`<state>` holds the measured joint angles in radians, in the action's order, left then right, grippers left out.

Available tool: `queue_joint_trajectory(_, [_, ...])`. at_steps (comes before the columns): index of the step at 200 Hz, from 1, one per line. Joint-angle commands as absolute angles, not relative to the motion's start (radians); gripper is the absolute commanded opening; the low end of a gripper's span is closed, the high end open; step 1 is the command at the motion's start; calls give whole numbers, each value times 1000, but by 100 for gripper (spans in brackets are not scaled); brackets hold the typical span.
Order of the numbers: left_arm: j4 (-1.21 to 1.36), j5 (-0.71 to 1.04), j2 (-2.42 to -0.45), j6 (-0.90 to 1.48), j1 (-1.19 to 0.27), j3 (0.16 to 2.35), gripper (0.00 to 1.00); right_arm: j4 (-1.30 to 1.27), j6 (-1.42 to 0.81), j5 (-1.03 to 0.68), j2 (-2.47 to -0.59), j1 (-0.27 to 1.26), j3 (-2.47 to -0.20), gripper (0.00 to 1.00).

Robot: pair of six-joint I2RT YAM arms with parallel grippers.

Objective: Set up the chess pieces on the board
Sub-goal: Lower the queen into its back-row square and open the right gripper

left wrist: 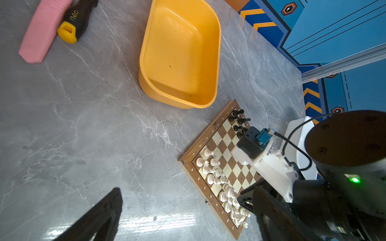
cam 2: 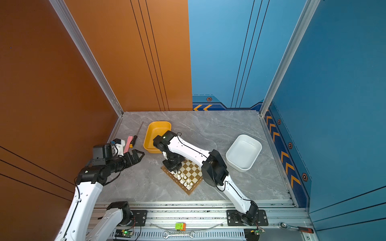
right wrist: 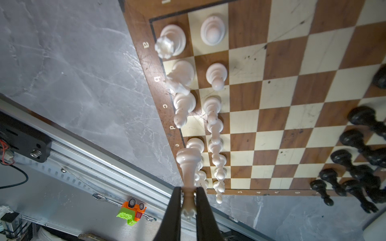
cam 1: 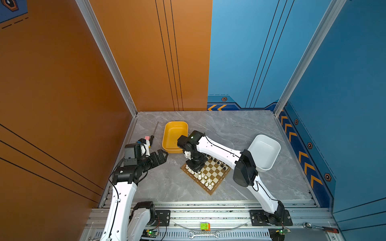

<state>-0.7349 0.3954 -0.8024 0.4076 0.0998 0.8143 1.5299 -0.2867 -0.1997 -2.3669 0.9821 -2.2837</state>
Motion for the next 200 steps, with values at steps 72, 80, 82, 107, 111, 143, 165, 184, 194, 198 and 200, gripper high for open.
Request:
queue_joint_trajectory(72, [-755,385,-831,377,103,860,98,1564,-270,-186,-2429,991,-2312,12])
queue_joint_trajectory(80, [-756,386,-834,375,104,863,98,1565,-271,-186,-2432,991,-2316,12])
queue_joint_trajectory(82, [-756,386,-835,376,103,864,98,1565,-271,-186,-2433,992,-2316,12])
queue_joint_trajectory(107, [-755,389,-848,369,104,873,98,1566,-272,-178,-2435,994,-2316,13])
queue_joint_trajectory(111, [-755,391,-850,368,103,874,98,1567,-273,-178,-2436,994,-2316,13])
queue_joint_trajectory(143, [-749,396,-862,363,104,877,98,1573,-273,-168,-2441,999,-2315,13])
queue_joint_trajectory(165, [-747,398,-866,360,105,877,98,1574,-275,-161,-2447,1002,-2316,13])
queue_joint_trajectory(184, [-746,400,-866,358,105,877,98,1575,-275,-158,-2451,1003,-2316,13])
queue_joint_trajectory(194, [-748,403,-867,357,105,878,98,1575,-274,-158,-2454,1001,-2316,13])
queue_joint_trajectory(198, [-748,403,-866,356,105,877,98,1575,-273,-158,-2454,1002,-2316,13])
queue_joint_trajectory(200, [-747,403,-867,355,105,877,98,1575,-273,-159,-2455,1002,-2316,13])
